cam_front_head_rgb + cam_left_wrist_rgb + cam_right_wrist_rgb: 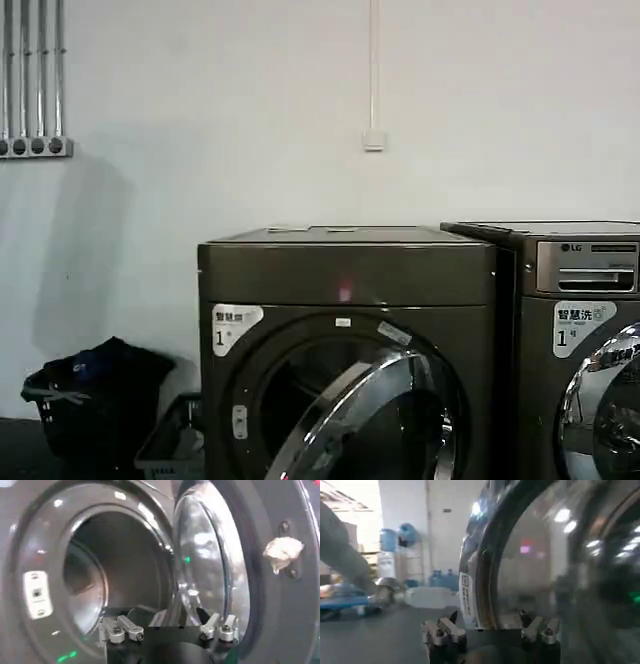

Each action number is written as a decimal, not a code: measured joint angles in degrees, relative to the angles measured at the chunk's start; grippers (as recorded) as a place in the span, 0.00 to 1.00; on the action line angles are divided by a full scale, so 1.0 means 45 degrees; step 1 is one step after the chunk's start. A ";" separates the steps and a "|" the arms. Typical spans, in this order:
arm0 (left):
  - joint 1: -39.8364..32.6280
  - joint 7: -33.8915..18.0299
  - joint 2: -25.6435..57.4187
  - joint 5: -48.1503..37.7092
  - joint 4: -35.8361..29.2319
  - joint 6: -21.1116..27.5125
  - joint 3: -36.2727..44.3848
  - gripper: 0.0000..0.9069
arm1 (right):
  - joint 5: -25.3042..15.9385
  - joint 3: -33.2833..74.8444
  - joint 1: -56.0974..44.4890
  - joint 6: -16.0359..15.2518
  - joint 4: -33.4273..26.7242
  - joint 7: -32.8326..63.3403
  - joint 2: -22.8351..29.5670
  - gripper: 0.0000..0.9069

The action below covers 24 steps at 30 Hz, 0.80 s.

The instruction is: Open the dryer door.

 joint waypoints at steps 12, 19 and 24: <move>-0.1282 0.1827 -0.0508 -0.0407 0.1111 0.0118 0.1141 1.00 | -0.0038 0.8837 -0.6904 -0.0914 0.1449 0.3001 0.0932 1.00; -0.1963 0.2707 -0.0635 -0.0756 0.1563 0.0085 0.1756 1.00 | -0.0004 1.3652 -1.0505 -0.1032 0.2077 0.3320 0.2746 1.00; -0.2313 0.3087 -0.0810 -0.1175 0.1697 0.0038 0.2093 1.00 | 0.0336 1.6260 -1.2143 -0.1212 0.2097 0.3475 0.4229 1.00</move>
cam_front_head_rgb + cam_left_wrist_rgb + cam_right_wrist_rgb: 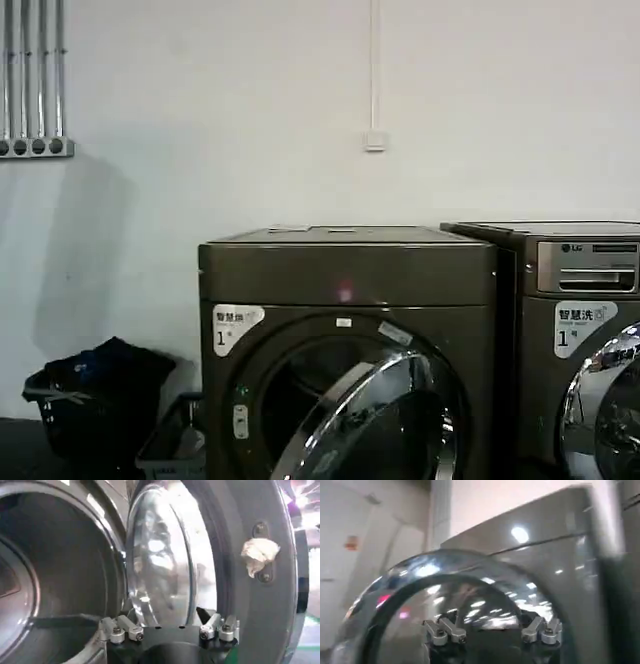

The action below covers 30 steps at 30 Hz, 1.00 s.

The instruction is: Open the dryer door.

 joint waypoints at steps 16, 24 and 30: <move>-0.0692 0.0902 -0.0616 -0.0156 -0.0050 -0.0299 0.0819 1.00 | 0.0272 0.6328 -0.1991 -0.0474 -0.0330 0.1373 0.2969 1.00; -0.0808 0.0910 -0.0796 -0.0131 -0.0328 -0.0379 0.1183 1.00 | -0.0827 0.8587 -0.2416 -0.0489 -0.0284 0.3062 0.3985 1.00; -0.0984 0.0878 -0.1040 -0.0112 -0.0456 -0.0389 0.1524 1.00 | -0.1578 0.9893 -0.2670 -0.0683 -0.0418 0.4249 0.4772 1.00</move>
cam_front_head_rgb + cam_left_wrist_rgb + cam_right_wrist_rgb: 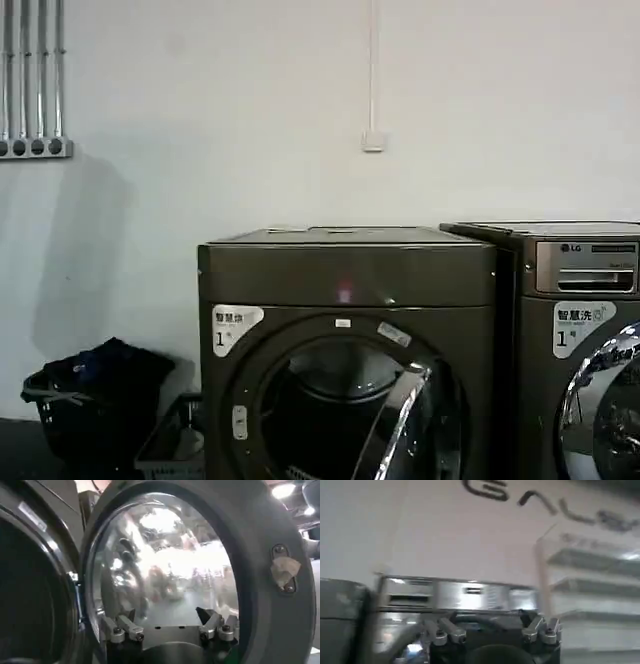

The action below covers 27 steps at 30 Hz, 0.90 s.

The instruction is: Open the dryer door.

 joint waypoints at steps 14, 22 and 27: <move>-0.0913 -0.0035 -0.1039 0.0053 0.0399 -0.0099 0.1356 1.00 | -0.2381 0.2943 -0.0481 0.0619 -0.1223 0.2507 0.1571 1.00; -0.1739 -0.0042 -0.1825 0.0052 0.0792 -0.0152 0.2310 1.00 | -0.3050 0.3903 -0.0522 0.0711 -0.2043 0.4236 0.2055 1.00; -0.2180 -0.0053 -0.2272 0.0036 0.0966 -0.0161 0.2835 1.00 | -0.3536 0.4401 -0.0629 0.0791 -0.2760 0.4478 0.2346 1.00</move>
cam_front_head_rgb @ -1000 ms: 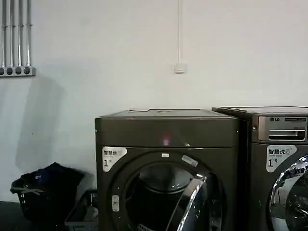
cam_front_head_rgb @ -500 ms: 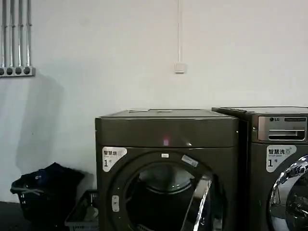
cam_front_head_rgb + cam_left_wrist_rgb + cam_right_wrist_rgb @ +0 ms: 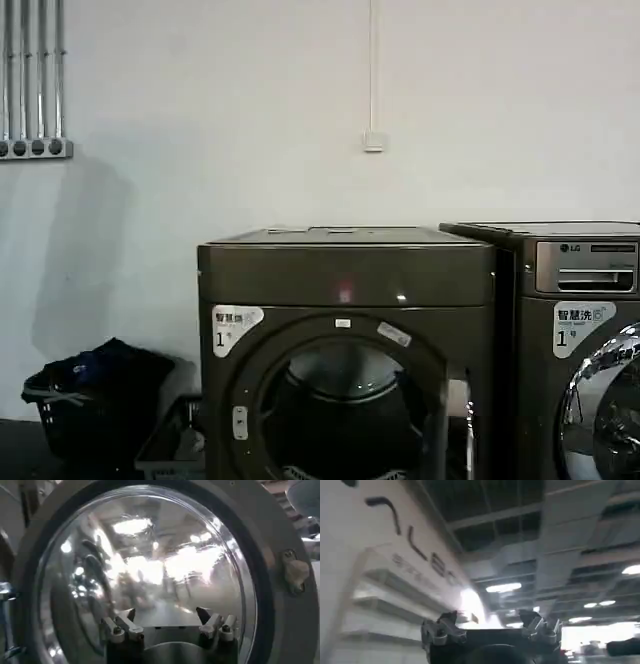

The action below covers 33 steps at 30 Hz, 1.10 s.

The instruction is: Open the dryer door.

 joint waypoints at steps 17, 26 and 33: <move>-0.1304 -0.0352 -0.1869 -0.0031 0.1071 -0.0160 0.1772 1.00 | -0.0462 0.1509 -0.0394 0.0184 -0.1804 0.0342 0.0341 1.00; -0.1651 -0.0514 -0.3074 -0.0015 0.1681 -0.0175 0.2370 1.00 | -0.0171 0.1715 -0.0390 0.0059 -0.1877 0.0342 0.0366 1.00; -0.1757 -0.0548 -0.3899 0.0063 0.2160 -0.0190 0.2647 1.00 | -0.0143 0.1782 -0.0346 0.0028 -0.1946 0.0341 0.0335 1.00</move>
